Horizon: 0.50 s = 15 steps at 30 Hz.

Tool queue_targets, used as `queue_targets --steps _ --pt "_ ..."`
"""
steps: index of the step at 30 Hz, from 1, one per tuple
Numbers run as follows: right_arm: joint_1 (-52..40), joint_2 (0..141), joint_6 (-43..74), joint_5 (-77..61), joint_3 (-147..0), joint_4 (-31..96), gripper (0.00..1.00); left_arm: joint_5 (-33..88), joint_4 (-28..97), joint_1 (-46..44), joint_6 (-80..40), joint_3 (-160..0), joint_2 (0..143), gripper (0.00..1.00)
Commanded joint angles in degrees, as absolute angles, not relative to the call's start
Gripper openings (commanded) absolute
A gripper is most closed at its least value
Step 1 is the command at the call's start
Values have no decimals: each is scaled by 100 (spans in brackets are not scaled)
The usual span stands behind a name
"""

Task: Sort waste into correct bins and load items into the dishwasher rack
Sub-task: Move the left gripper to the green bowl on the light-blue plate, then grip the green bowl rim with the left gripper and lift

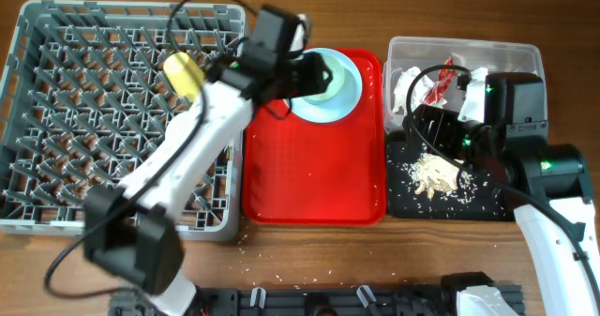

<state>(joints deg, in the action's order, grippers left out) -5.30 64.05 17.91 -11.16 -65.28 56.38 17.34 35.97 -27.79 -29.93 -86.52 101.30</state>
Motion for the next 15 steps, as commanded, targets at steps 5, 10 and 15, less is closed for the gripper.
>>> queue_targets --steps 5,10,15 --pt "-517 6342 1811 -1173 -6556 5618 100 1020 4794 -3142 -2241 -12066 12654 39" --pt "-517 6342 1806 -1175 -6556 5618 100 -307 4648 -3715 -1925 -12066 13386 30" --pt "-517 6344 1809 -1175 -6556 5618 100 -764 4696 -3795 -1925 -12064 13666 22"
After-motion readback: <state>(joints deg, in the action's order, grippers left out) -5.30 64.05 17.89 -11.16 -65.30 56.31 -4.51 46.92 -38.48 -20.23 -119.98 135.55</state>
